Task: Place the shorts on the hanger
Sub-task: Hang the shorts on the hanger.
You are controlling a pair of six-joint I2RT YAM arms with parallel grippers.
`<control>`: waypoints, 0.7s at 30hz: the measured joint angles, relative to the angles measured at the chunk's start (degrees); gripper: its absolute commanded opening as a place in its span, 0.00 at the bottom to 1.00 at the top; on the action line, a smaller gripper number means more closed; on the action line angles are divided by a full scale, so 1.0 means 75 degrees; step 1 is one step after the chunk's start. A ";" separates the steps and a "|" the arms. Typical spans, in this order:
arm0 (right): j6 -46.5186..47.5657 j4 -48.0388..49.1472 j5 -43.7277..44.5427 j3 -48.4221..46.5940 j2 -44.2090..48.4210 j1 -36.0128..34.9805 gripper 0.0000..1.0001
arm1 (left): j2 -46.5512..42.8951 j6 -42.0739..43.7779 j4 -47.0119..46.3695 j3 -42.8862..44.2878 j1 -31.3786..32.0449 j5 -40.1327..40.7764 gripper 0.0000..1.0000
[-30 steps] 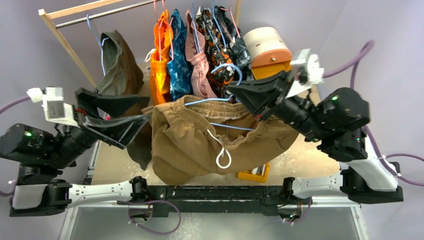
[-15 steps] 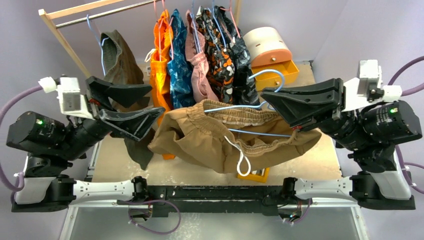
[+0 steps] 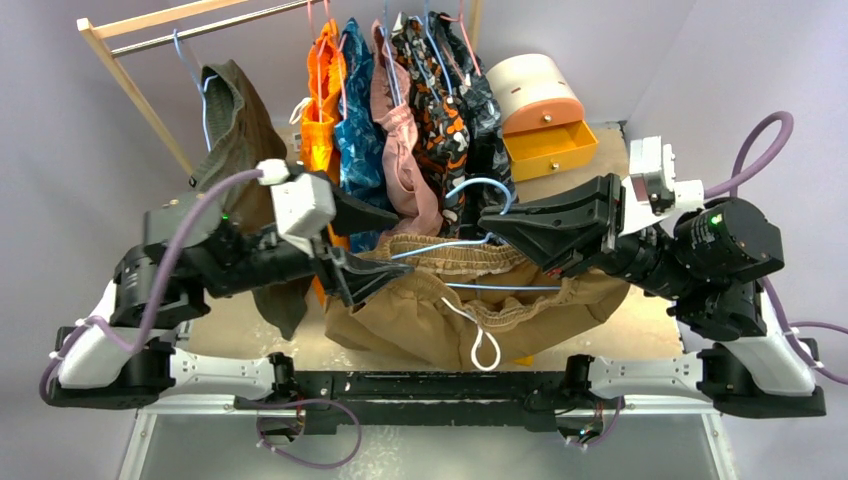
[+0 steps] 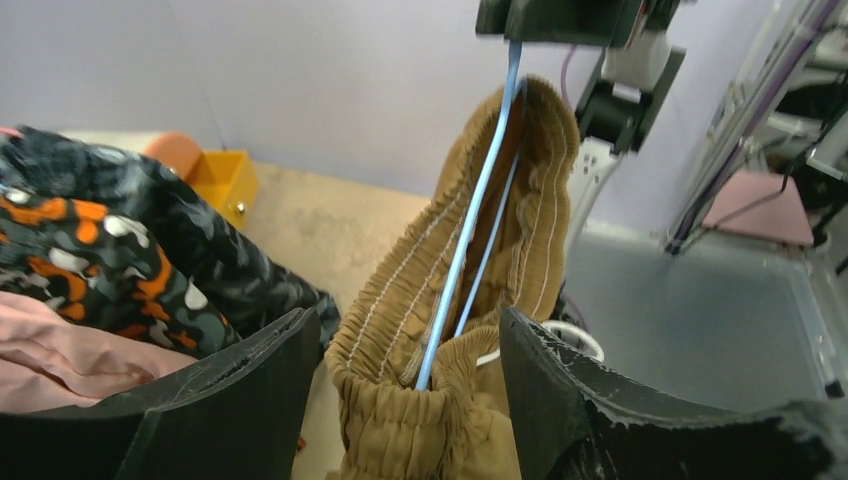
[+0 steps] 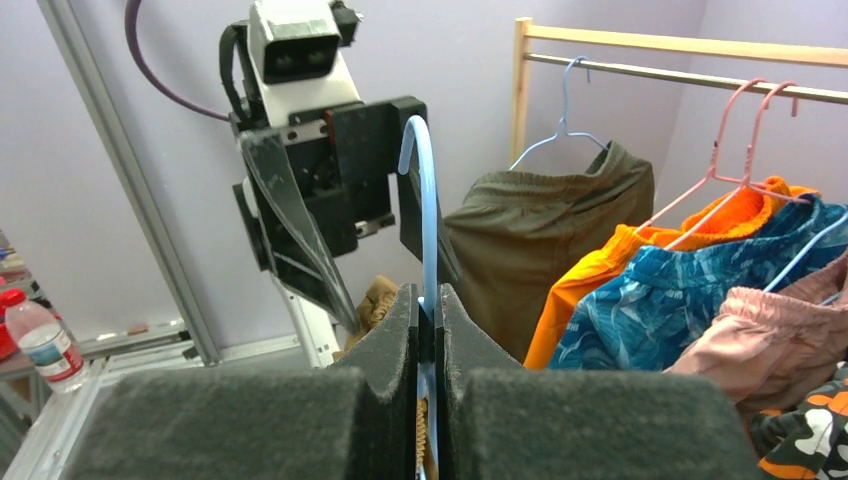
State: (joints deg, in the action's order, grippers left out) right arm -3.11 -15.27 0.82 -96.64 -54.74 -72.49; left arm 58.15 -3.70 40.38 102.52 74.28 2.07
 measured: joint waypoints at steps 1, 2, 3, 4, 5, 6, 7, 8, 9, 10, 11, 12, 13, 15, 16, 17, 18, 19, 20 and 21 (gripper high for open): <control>-0.0003 -0.0017 -0.0052 0.0003 0.0000 0.0000 0.00 | 0.0102 0.0023 0.0134 -0.0020 0.0000 -0.0076 0.64; -0.0020 -0.0050 -0.0087 0.0006 -0.0003 0.0000 0.00 | 0.0166 0.0044 0.0236 -0.0050 -0.0003 -0.0131 0.64; -0.0029 -0.0085 -0.0131 0.0006 -0.0006 0.0000 0.00 | 0.0198 0.0047 0.0291 -0.0087 -0.0003 -0.0175 0.64; -0.0041 -0.0108 -0.0192 0.0009 -0.0017 0.0000 0.00 | 0.0213 0.0050 0.0332 -0.0128 -0.0003 -0.0221 0.64; -0.0044 -0.0111 -0.0230 0.0020 -0.0032 0.0000 0.00 | 0.0216 0.0050 0.0361 -0.0149 0.0000 -0.0259 0.65; -0.0047 -0.0111 -0.0262 0.0035 -0.0047 0.0000 0.00 | 0.0224 0.0050 0.0364 -0.0149 -0.0003 -0.0306 0.65; -0.0047 -0.0117 -0.0280 0.0047 -0.0050 0.0000 0.00 | 0.0224 0.0052 0.0341 -0.0149 0.0000 -0.0356 0.65; -0.0047 -0.0114 -0.0294 0.0061 -0.0052 0.0000 0.00 | 0.0233 0.0055 0.0332 -0.0140 -0.0003 -0.0405 0.65; -0.0047 -0.0111 -0.0312 0.0079 -0.0055 0.0000 0.00 | 0.0274 0.0064 0.0323 -0.0108 -0.0003 -0.0466 0.65; -0.0047 -0.0108 -0.0318 0.0099 -0.0061 0.0000 0.00 | 0.0329 0.0076 0.0306 -0.0067 -0.0003 -0.0525 0.65; -0.0047 -0.0096 -0.0335 0.0122 -0.0067 0.0000 0.00 | 0.0388 0.0093 0.0280 -0.0017 -0.0003 -0.0583 0.65; -0.0044 -0.0085 -0.0353 0.0154 -0.0082 0.0000 0.00 | 0.0437 0.0128 0.0259 0.0026 -0.0003 -0.0629 0.65; -0.0047 -0.0076 -0.0393 0.0181 -0.0093 0.0000 0.00 | 0.0501 0.0175 0.0213 0.0061 0.0000 -0.0673 0.65; -0.0047 -0.0055 -0.0452 0.0224 -0.0131 0.0000 0.00 | 0.0600 0.0213 0.0117 0.0070 -0.0003 -0.0743 0.64; -0.0050 -0.0038 -0.0469 0.0245 -0.0157 0.0000 0.00 | 0.0679 0.0248 0.0108 0.0070 0.0000 -0.0778 0.64; -0.0050 -0.0035 -0.0487 0.0254 -0.0181 0.0000 0.00 | 0.0755 0.0259 0.0111 0.0064 0.0000 -0.0801 0.61; -0.0052 -0.0032 -0.0510 0.0254 -0.0207 0.0000 0.00 | 0.0816 0.0277 0.0105 0.0044 0.0000 -0.0825 0.56; -0.0058 -0.0029 -0.0536 0.0256 -0.0256 0.0000 0.00 | 0.0854 0.0294 0.0096 0.0012 -0.0003 -0.0836 0.50; -0.0070 -0.0017 -0.0565 0.0262 -0.0280 0.0000 0.00 | 0.0868 0.0329 0.0076 -0.0041 0.0000 -0.0845 0.45; -0.0076 -0.0006 -0.0618 0.0268 -0.0312 0.0000 0.00 | 0.0871 0.0353 0.0052 -0.0096 -0.0003 -0.0848 0.41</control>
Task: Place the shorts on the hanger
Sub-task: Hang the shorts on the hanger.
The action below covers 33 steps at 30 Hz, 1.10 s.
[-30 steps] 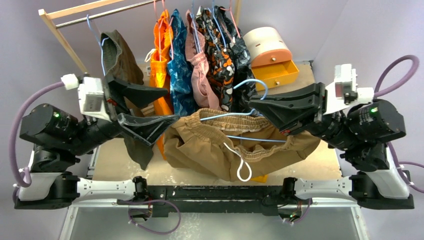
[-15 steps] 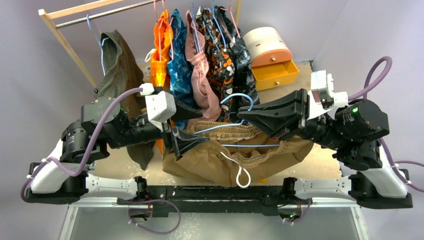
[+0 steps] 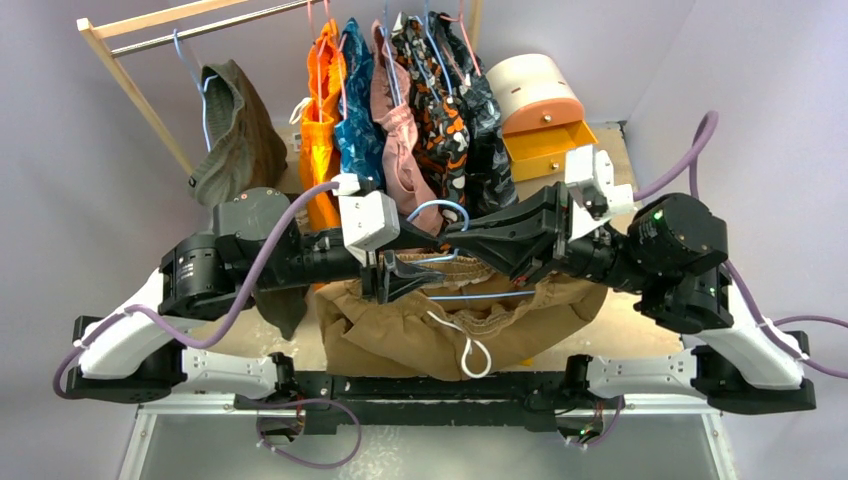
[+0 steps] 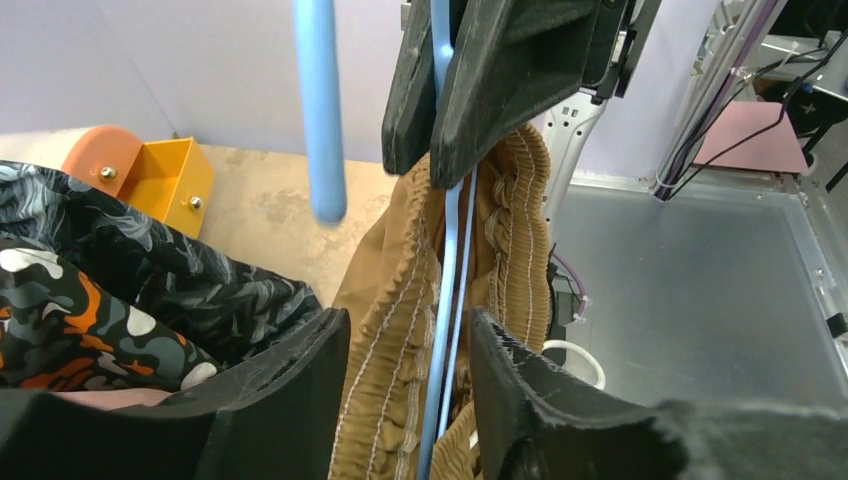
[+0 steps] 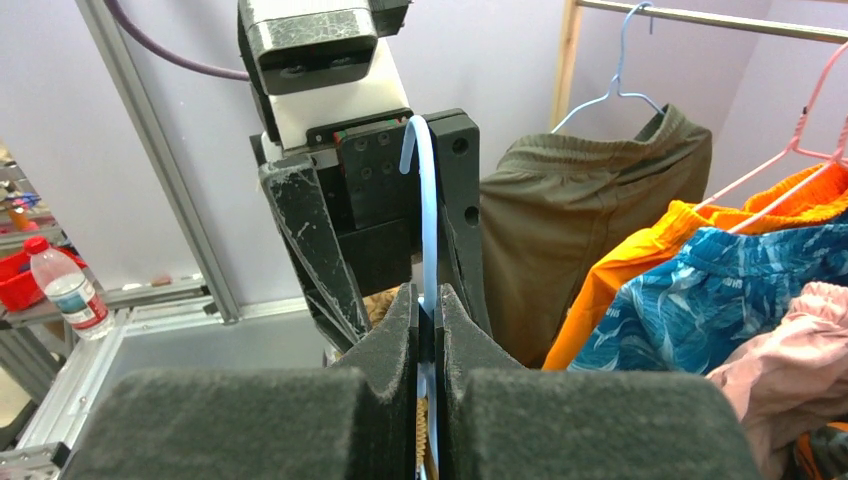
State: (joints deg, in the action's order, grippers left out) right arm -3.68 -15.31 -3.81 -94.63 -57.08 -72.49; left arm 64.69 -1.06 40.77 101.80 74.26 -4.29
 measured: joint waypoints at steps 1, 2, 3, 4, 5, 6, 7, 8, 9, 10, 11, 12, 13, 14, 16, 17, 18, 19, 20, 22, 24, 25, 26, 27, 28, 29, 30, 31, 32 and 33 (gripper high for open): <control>-0.0006 0.0023 -0.0038 0.0012 -0.0044 0.0000 0.00 | -0.0012 0.0032 -0.0044 -0.0067 0.0003 0.0003 0.38; -0.0020 0.0029 -0.0061 0.0023 -0.0079 0.0000 0.00 | -0.0029 0.0047 -0.0096 -0.0134 0.0003 -0.0003 0.37; -0.0026 0.0032 -0.0085 0.0029 -0.0102 0.0000 0.00 | -0.0058 0.0061 -0.0169 -0.0210 0.0003 -0.0003 0.36; -0.0032 0.0035 -0.0111 0.0038 -0.0134 0.0000 0.00 | -0.0093 0.0064 -0.0248 -0.0289 0.0003 -0.0006 0.34; -0.0035 0.0038 -0.0137 0.0038 -0.0152 0.0000 0.00 | -0.0125 0.0061 -0.0326 -0.0364 0.0000 -0.0009 0.31; -0.0035 0.0041 -0.0178 0.0038 -0.0178 0.0000 0.00 | -0.0160 0.0061 -0.0402 -0.0428 0.0000 -0.0012 0.24; -0.0041 0.0058 -0.0224 0.0038 -0.0192 0.0000 0.00 | -0.0187 0.0055 -0.0460 -0.0478 0.0003 -0.0026 0.13; -0.0044 0.0076 -0.0233 0.0038 -0.0207 0.0000 0.00 | -0.0204 0.0035 -0.0510 -0.0513 0.0003 -0.0047 0.01; -0.0026 0.0096 -0.0227 0.0038 -0.0219 0.0003 0.00 | -0.0227 0.0032 -0.0542 -0.0548 0.0003 -0.0102 0.00; -0.0017 0.0128 -0.0221 0.0038 -0.0227 0.0009 0.00 | -0.0248 0.0050 -0.0577 -0.0580 0.0015 -0.0189 0.00; -0.0047 0.0152 -0.0230 0.0038 -0.0239 0.0023 0.00 | -0.0268 0.0035 -0.0624 -0.0621 0.0038 -0.0216 0.00; -0.0047 0.0157 -0.0233 0.0038 -0.0245 0.0020 0.00 | -0.0289 0.0029 -0.0656 -0.0656 0.0038 -0.0230 0.00; -0.0041 0.0160 -0.0227 0.0038 -0.0245 0.0023 0.00 | -0.0321 0.0029 -0.0714 -0.0711 0.0041 -0.0242 0.00; -0.0041 0.0157 -0.0230 0.0038 -0.0248 0.0020 0.00 | -0.0356 0.0029 -0.0775 -0.0769 0.0041 -0.0248 0.00; -0.0047 0.0157 -0.0236 0.0038 -0.0259 0.0020 0.03 | -0.0428 0.0026 -0.0883 -0.0892 0.0047 -0.0210 0.00; -0.0044 0.0157 -0.0227 0.0038 -0.0274 0.0023 0.15 | -0.0484 0.0020 -0.0965 -0.0988 0.0052 -0.0175 0.00; -0.0047 0.0154 -0.0224 0.0041 -0.0286 0.0023 0.26 | -0.0527 0.0015 -0.1003 -0.1049 0.0052 -0.0146 0.00; -0.0041 0.0163 -0.0207 0.0052 -0.0303 0.0020 0.39 | -0.0592 0.0009 -0.1061 -0.1139 0.0052 -0.0073 0.00; -0.0079 0.0169 -0.0192 0.0052 -0.0321 0.0020 0.49 | -0.0667 0.0003 -0.1107 -0.1244 0.0052 0.0035 0.00; -0.0114 0.0178 -0.0166 0.0050 -0.0335 0.0015 0.60 | -0.0860 -0.0035 -0.1172 -0.1460 0.0047 0.0376 0.00; -0.0128 0.0143 -0.0035 0.0029 -0.0332 0.0012 0.63 | -0.1099 -0.0058 -0.1236 -0.1673 0.0026 0.0752 0.00; -0.0131 0.0117 0.0032 0.0012 -0.0332 0.0015 0.64 | -0.1204 -0.0073 -0.1256 -0.1734 0.0017 0.0906 0.00; -0.0134 0.0082 0.0224 -0.0015 -0.0332 0.0012 0.64 | -0.1332 -0.0105 -0.1276 -0.1798 0.0015 0.1096 0.00; -0.0137 0.0035 0.0440 -0.0038 -0.0323 0.0009 0.64 | -0.1466 -0.0114 -0.1276 -0.1824 0.0015 0.1294 0.00; -0.0137 -0.0006 0.0632 -0.0044 -0.0303 0.0009 0.64 | -0.1594 -0.0119 -0.1288 -0.1830 0.0015 0.1480 0.00; -0.0140 -0.0096 0.0883 -0.0044 -0.0268 0.0009 0.64 | -0.1728 -0.0137 -0.1311 -0.1830 0.0015 0.1667 0.00; -0.0146 -0.0189 0.1157 -0.0044 -0.0216 0.0009 0.64 | -0.1842 -0.0154 -0.1320 -0.1830 0.0015 0.1813 0.00; -0.0166 -0.0271 0.1422 -0.0041 -0.0160 0.0009 0.63 | -0.1988 -0.0172 -0.1317 -0.1830 0.0015 0.1996 0.00; -0.0172 -0.0323 0.1614 -0.0038 -0.0105 0.0009 0.62 | -0.2098 -0.0178 -0.1314 -0.1830 0.0015 0.2162 0.00; -0.0204 -0.0373 0.1883 -0.0023 -0.0012 0.0009 0.61 | -0.2194 -0.0178 -0.1314 -0.1830 0.0015 0.2320 0.00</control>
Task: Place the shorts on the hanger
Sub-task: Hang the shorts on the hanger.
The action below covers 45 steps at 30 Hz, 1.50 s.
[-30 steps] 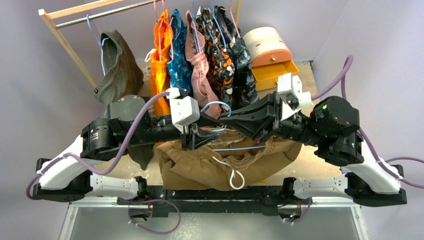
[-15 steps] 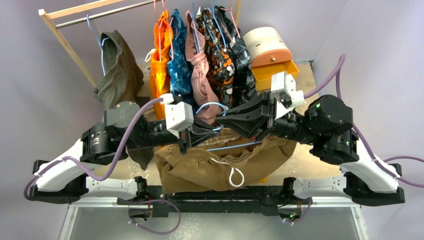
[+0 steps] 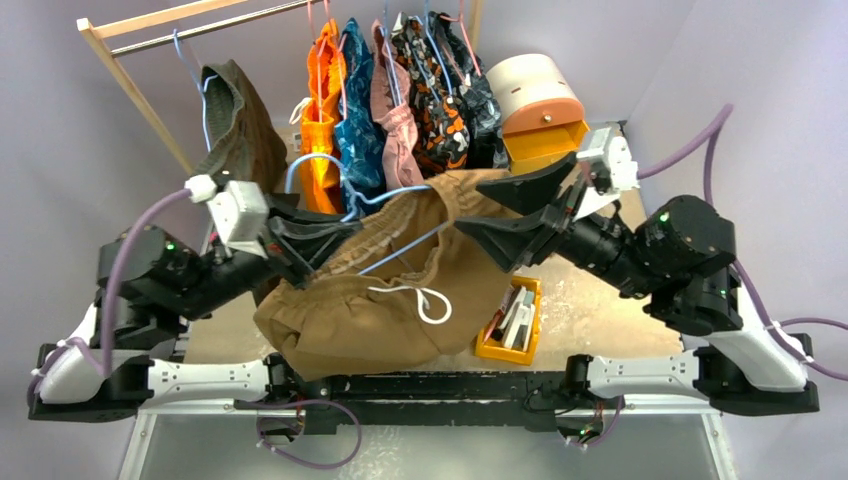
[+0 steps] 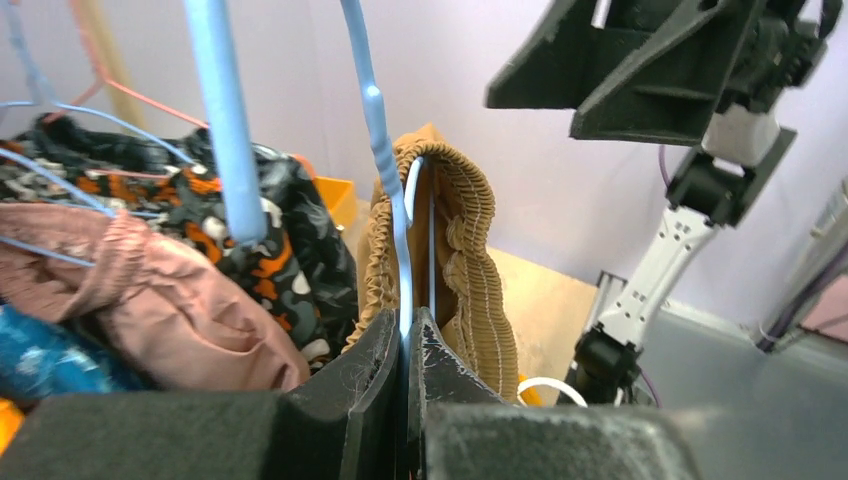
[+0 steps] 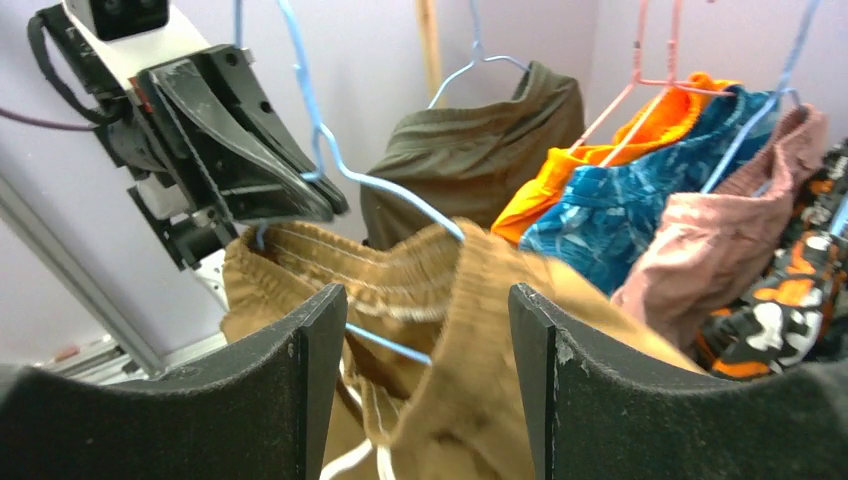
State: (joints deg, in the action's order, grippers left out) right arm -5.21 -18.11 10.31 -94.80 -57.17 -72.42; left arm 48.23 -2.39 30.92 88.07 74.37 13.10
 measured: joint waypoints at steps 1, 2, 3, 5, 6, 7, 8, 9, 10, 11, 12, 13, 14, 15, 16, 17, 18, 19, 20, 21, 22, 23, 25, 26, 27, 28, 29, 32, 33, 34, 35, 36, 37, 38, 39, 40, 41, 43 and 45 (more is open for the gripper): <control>-0.0032 -0.0041 0.0198 0.0009 0.0093 0.0000 0.60 | -0.0122 0.0000 -0.0003 0.0000 0.0000 0.0169 0.00; -0.0055 -0.0076 0.0341 0.0015 0.0154 -0.0003 0.60 | -0.0230 0.0000 -0.0003 0.0015 0.0000 0.0329 0.00; -0.0099 -0.0114 0.0484 0.0029 0.0213 -0.0003 0.58 | -0.0286 0.0003 -0.0003 0.0032 0.0000 0.0431 0.00; -0.0195 -0.0195 0.0679 0.0047 0.0291 -0.0003 0.58 | -0.0332 0.0006 -0.0003 0.0117 0.0000 0.0659 0.00; -0.0242 -0.0198 0.0717 0.0047 0.0329 0.0000 0.58 | -0.0326 0.0006 -0.0006 0.0154 0.0000 0.0731 0.00; -0.0297 -0.0201 0.0758 0.0047 0.0332 -0.0003 0.58 | -0.0309 0.0009 0.0000 0.0187 0.0000 0.0793 0.00; -0.0347 -0.0204 0.0775 0.0047 0.0321 0.0000 0.59 | -0.0283 0.0009 0.0003 0.0219 0.0000 0.0848 0.00; -0.0399 -0.0221 0.0801 0.0047 0.0271 0.0000 0.60 | -0.0248 0.0012 0.0000 0.0251 0.0000 0.0889 0.00; -0.0490 -0.0236 0.0866 0.0044 0.0166 -0.0003 0.61 | -0.0201 0.0015 0.0003 0.0291 0.0000 0.0921 0.00; -0.0507 -0.0242 0.0886 0.0044 0.0131 -0.0003 0.62 | -0.0154 0.0015 0.0000 0.0326 0.0000 0.0947 0.00; -0.0580 -0.0274 0.0915 0.0044 0.0009 0.0000 0.62 | -0.0105 0.0017 -0.0003 0.0350 0.0000 0.0965 0.00; -0.0673 -0.0323 0.0947 0.0047 -0.0119 -0.0003 0.62 | -0.0073 0.0020 0.0000 0.0367 0.0000 0.0976 0.00; -0.0766 -0.0388 0.0997 0.0047 -0.0262 -0.0003 0.63 | -0.0032 0.0023 -0.0003 0.0382 0.0000 0.0991 0.00; -0.0845 -0.0425 0.1087 0.0047 -0.0364 -0.0003 0.63 | -0.0003 0.0032 0.0003 0.0391 0.0000 0.1011 0.00; -0.0924 -0.0466 0.1131 0.0047 -0.0493 -0.0003 0.63 | 0.0029 0.0041 0.0003 0.0402 0.0000 0.1035 0.00; -0.1003 -0.0513 0.1174 0.0061 -0.0638 0.0000 0.63 | 0.0052 0.0044 0.0003 0.0414 0.0000 0.1046 0.00; -0.1067 -0.0568 0.1230 0.0087 -0.0758 -0.0003 0.63 | 0.0064 0.0047 0.0000 0.0417 0.0000 0.1061 0.00; -0.1137 -0.0632 0.1282 0.0111 -0.0880 -0.0003 0.63 | 0.0070 0.0058 0.0000 0.0420 0.0000 0.1067 0.00; -0.1186 -0.0673 0.1303 0.0131 -0.0959 -0.0003 0.63 | 0.0073 0.0067 0.0000 0.0420 0.0000 0.1078 0.00; -0.1253 -0.0758 0.1326 0.0140 -0.1061 -0.0003 0.63 | 0.0070 0.0070 0.0000 0.0420 0.0000 0.1090 0.00; -0.1297 -0.0790 0.1349 0.0140 -0.1119 -0.0003 0.63 | 0.0070 0.0070 0.0000 0.0423 0.0000 0.1093 0.00; -0.1352 -0.0816 0.1387 0.0140 -0.1180 -0.0003 0.63 | 0.0070 0.0070 0.0000 0.0423 0.0000 0.1096 0.00; -0.1460 -0.0868 0.1545 0.0140 -0.1250 -0.0003 0.62 | 0.0070 0.0073 0.0000 0.0425 0.0000 0.1105 0.00; -0.1533 -0.0906 0.1679 0.0134 -0.1282 -0.0003 0.62 | 0.0070 0.0073 0.0000 0.0425 0.0000 0.1113 0.00; -0.1577 -0.0941 0.1757 0.0131 -0.1300 -0.0003 0.61 | 0.0070 0.0073 0.0000 0.0425 0.0000 0.1116 0.00; -0.1626 -0.0994 0.1906 0.0125 -0.1323 -0.0003 0.60 | 0.0070 0.0073 0.0000 0.0425 0.0000 0.1116 0.00; -0.1676 -0.1055 0.2011 0.0122 -0.1338 -0.0003 0.59 | 0.0070 0.0073 -0.0003 0.0425 0.0000 0.1119 0.00; -0.1775 -0.1233 0.2343 0.0122 -0.1367 -0.0003 0.51 | 0.0070 0.0073 0.0000 0.0425 0.0000 0.1122 0.00; -0.1810 -0.1274 0.2457 0.0119 -0.1378 -0.0003 0.46 | 0.0070 0.0073 0.0000 0.0425 0.0000 0.1122 0.00; -0.1824 -0.1311 0.2527 0.0119 -0.1384 0.0000 0.38 | 0.0067 0.0076 0.0000 0.0425 0.0000 0.1125 0.00; -0.1842 -0.1329 0.2567 0.0114 -0.1396 -0.0003 0.28 | 0.0067 0.0073 0.0000 0.0425 0.0000 0.1125 0.00; -0.1862 -0.1349 0.2634 0.0085 -0.1416 -0.0003 0.15 | 0.0067 0.0073 0.0000 0.0425 0.0000 0.1128 0.00; -0.1836 -0.1364 0.2675 0.0061 -0.1431 -0.0003 0.05 | 0.0064 0.0073 0.0000 0.0425 0.0000 0.1131 0.00; -0.1848 -0.1367 0.2702 0.0041 -0.1443 -0.0003 0.00 | 0.0061 0.0073 0.0000 0.0425 0.0000 0.1145 0.00; -0.1833 -0.1367 0.2707 0.0035 -0.1443 -0.0003 0.00 | 0.0055 0.0073 0.0000 0.0425 -0.0003 0.1154 0.00; -0.1818 -0.1364 0.2710 0.0035 -0.1425 -0.0003 0.00 | 0.0052 0.0073 0.0003 0.0425 -0.0006 0.1163 0.00; -0.1784 -0.1358 0.2716 0.0032 -0.1405 -0.0003 0.00 | 0.0044 0.0073 0.0006 0.0425 -0.0006 0.1174 0.00; -0.1661 -0.1317 0.2713 0.0015 -0.1329 -0.0003 0.00 | 0.0032 0.0073 0.0012 0.0425 -0.0006 0.1180 0.00; -0.1501 -0.1300 0.2699 -0.0102 -0.1244 -0.0003 0.00 | 0.0029 0.0070 0.0044 0.0425 -0.0006 0.1186 0.00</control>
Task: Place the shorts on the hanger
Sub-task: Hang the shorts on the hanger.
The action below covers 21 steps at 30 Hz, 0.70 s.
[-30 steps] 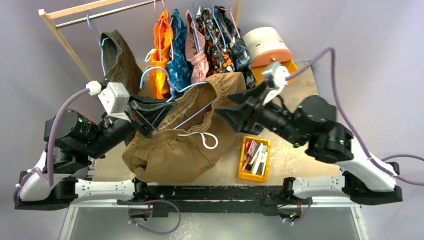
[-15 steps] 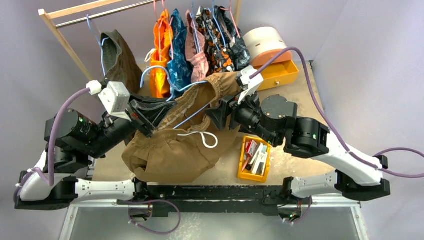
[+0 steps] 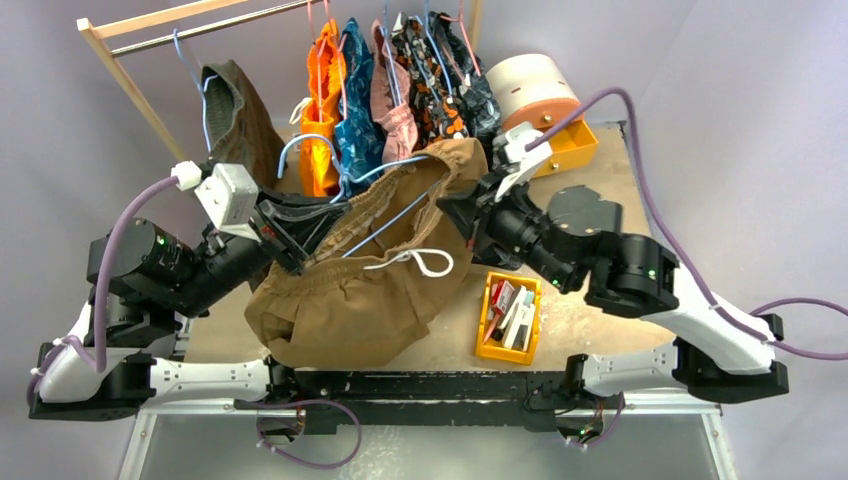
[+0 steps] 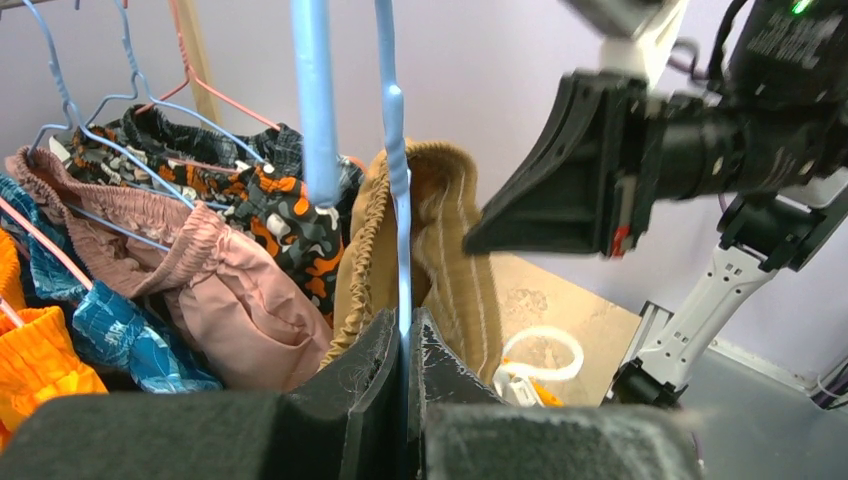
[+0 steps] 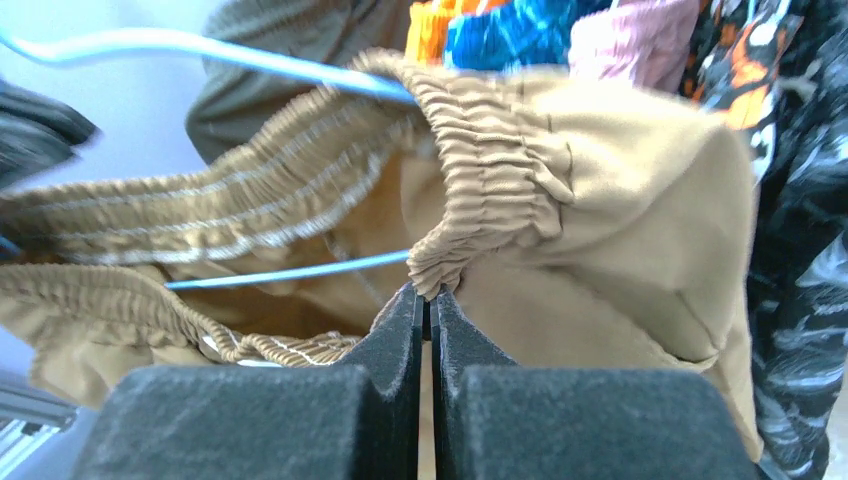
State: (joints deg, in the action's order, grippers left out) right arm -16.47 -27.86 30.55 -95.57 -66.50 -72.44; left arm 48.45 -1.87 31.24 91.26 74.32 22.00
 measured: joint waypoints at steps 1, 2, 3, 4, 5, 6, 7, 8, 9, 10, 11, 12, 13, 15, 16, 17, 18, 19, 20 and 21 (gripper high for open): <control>0.0061 0.0003 -0.0006 -0.0090 0.0032 0.0000 0.00 | 0.0000 -0.0003 0.0041 0.0000 0.0000 0.0003 0.00; 0.0152 -0.0009 -0.0006 -0.0251 0.0061 0.0000 0.00 | 0.0006 -0.0003 0.0108 0.0003 0.0000 0.0003 0.00; 0.0236 -0.0015 -0.0006 -0.0446 0.0079 0.0000 0.00 | 0.0012 -0.0006 0.0166 0.0003 0.0000 0.0000 0.00; 0.0323 -0.0012 -0.0006 -0.0656 0.0093 0.0000 0.00 | 0.0026 -0.0006 0.0233 0.0006 0.0000 -0.0015 0.00; 0.0399 -0.0012 -0.0009 -0.0848 0.0122 0.0000 0.00 | 0.0050 -0.0009 0.0303 0.0006 0.0000 -0.0047 0.00; 0.0478 -0.0020 -0.0012 -0.1026 0.0140 0.0000 0.00 | 0.0085 -0.0012 0.0376 0.0015 0.0000 -0.0090 0.00; 0.0533 -0.0023 -0.0023 -0.1169 0.0146 0.0000 0.00 | 0.0122 -0.0020 0.0428 0.0020 0.0000 -0.0128 0.00; 0.0606 -0.0038 -0.0058 -0.1373 0.0134 0.0000 0.00 | 0.0187 -0.0044 0.0493 0.0035 0.0000 -0.0187 0.00; 0.0656 -0.0047 -0.0099 -0.1510 0.0117 0.0000 0.00 | 0.0236 -0.0058 0.0527 0.0035 0.0000 -0.0227 0.00; 0.0708 -0.0082 -0.0213 -0.1673 0.0085 0.0000 0.00 | 0.0300 -0.0064 0.0562 0.0035 0.0000 -0.0259 0.00; 0.0749 -0.0096 -0.0277 -0.1807 0.0041 0.0000 0.00 | 0.0367 -0.0061 0.0583 0.0035 0.0000 -0.0297 0.00; 0.0790 -0.0119 -0.0431 -0.1961 -0.0044 0.0000 0.00 | 0.0411 -0.0061 0.0583 0.0035 0.0000 -0.0318 0.00; 0.0822 -0.0140 -0.0574 -0.2095 -0.0131 0.0000 0.00 | 0.0431 -0.0061 0.0583 0.0035 0.0000 -0.0344 0.00; 0.0863 -0.0230 -0.0860 -0.2285 -0.0312 0.0003 0.00 | 0.0495 -0.0061 0.0545 0.0035 0.0000 -0.0443 0.00; 0.0871 -0.0300 -0.1037 -0.2384 -0.0420 0.0003 0.00 | 0.0519 -0.0061 0.0527 0.0035 0.0000 -0.0478 0.00; 0.0871 -0.0373 -0.1221 -0.2468 -0.0525 0.0003 0.00 | 0.0542 -0.0061 0.0495 0.0035 0.0000 -0.0519 0.00; 0.0868 -0.0440 -0.1338 -0.2530 -0.0612 0.0000 0.00 | 0.0551 -0.0061 0.0458 0.0035 0.0000 -0.0562 0.00; 0.0866 -0.0510 -0.1472 -0.2591 -0.0749 0.0000 0.00 | 0.0554 -0.0061 0.0420 0.0035 0.0000 -0.0597 0.00; 0.0866 -0.0597 -0.1617 -0.2640 -0.0898 0.0000 0.15 | 0.0548 -0.0061 0.0382 0.0035 0.0000 -0.0621 0.00; 0.0866 -0.0670 -0.1702 -0.2652 -0.1005 0.0000 0.30 | 0.0536 -0.0061 0.0367 0.0035 -0.0003 -0.0629 0.00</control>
State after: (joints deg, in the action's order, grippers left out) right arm -9.98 -32.88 17.78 -115.46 -74.04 -72.44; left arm 52.47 -2.33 34.00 91.53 74.30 17.28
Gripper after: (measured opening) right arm 0.008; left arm 0.022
